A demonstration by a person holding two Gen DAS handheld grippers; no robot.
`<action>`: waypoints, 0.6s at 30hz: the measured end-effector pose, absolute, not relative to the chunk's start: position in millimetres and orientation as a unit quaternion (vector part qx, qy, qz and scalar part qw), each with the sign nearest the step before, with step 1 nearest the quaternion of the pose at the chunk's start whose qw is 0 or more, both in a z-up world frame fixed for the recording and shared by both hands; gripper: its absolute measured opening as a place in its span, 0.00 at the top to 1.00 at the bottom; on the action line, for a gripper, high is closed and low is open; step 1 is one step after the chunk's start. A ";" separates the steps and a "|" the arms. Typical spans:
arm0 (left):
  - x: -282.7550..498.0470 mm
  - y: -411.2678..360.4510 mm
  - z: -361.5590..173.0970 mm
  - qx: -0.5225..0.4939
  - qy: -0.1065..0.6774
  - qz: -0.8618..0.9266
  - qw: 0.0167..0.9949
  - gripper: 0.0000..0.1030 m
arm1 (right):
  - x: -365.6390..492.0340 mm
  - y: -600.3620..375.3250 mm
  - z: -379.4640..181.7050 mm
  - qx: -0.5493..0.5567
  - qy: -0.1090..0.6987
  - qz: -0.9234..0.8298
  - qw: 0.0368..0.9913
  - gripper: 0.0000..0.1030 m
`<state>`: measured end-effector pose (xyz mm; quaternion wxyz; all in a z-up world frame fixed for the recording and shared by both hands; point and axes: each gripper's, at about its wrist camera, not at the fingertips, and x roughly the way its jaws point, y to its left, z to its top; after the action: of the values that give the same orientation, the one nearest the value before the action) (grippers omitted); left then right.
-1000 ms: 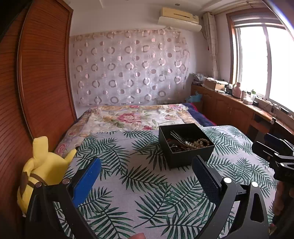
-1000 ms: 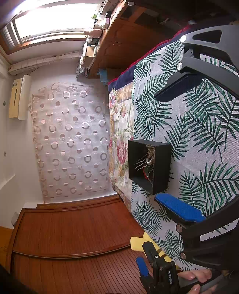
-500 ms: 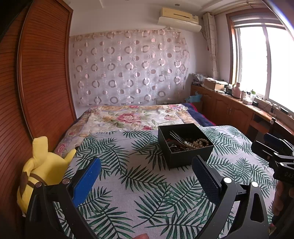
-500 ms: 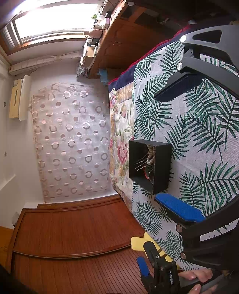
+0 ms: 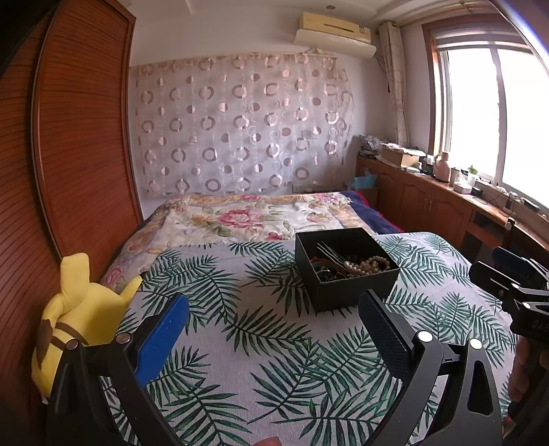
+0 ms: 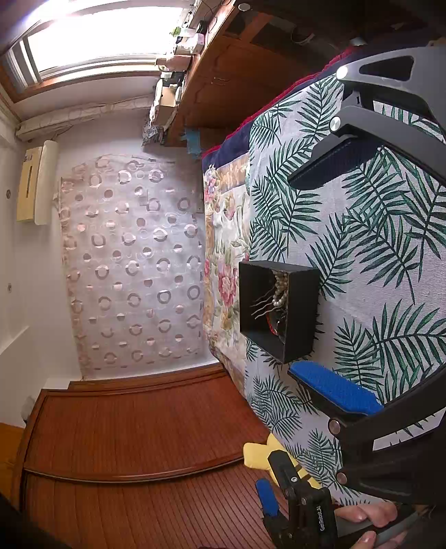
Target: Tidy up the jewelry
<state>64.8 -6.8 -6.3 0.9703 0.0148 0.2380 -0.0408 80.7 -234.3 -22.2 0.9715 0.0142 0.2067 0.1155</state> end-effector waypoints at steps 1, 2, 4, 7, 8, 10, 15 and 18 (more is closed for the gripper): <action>65.0 -6.8 -6.3 0.015 0.238 -0.040 0.970 0.07 | 80.8 -234.4 -23.0 0.014 0.207 0.115 0.971 0.02; 65.1 -6.6 -6.4 0.015 0.238 -0.040 0.970 0.07 | 81.0 -234.6 -23.5 0.015 0.208 0.116 0.971 0.02; 64.8 -6.7 -6.0 0.014 0.238 -0.041 0.970 0.07 | 80.6 -234.3 -22.0 0.014 0.207 0.115 0.971 0.02; 65.1 -6.2 -6.1 0.014 0.237 -0.041 0.970 0.07 | 80.9 -234.9 -24.4 0.015 0.206 0.115 0.972 0.02; 65.0 -6.8 -5.9 0.014 0.237 -0.041 0.971 0.07 | 80.8 -235.1 -24.9 0.015 0.206 0.115 0.972 0.02; 63.9 -8.8 -5.7 0.014 0.236 -0.040 0.971 0.07 | 80.9 -234.7 -23.5 0.015 0.206 0.116 0.972 0.02; 63.5 -9.1 -4.9 0.014 0.235 -0.041 0.971 0.07 | 80.9 -234.7 -23.9 0.015 0.206 0.115 0.972 0.02; 62.9 -9.6 -3.9 0.014 0.235 -0.041 0.971 0.07 | 80.9 -234.7 -23.7 0.015 0.206 0.115 0.972 0.02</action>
<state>62.9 -9.6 -3.9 0.9711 0.0142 0.2347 -0.0410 80.9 -234.7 -23.7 0.9715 0.0148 0.2064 0.1154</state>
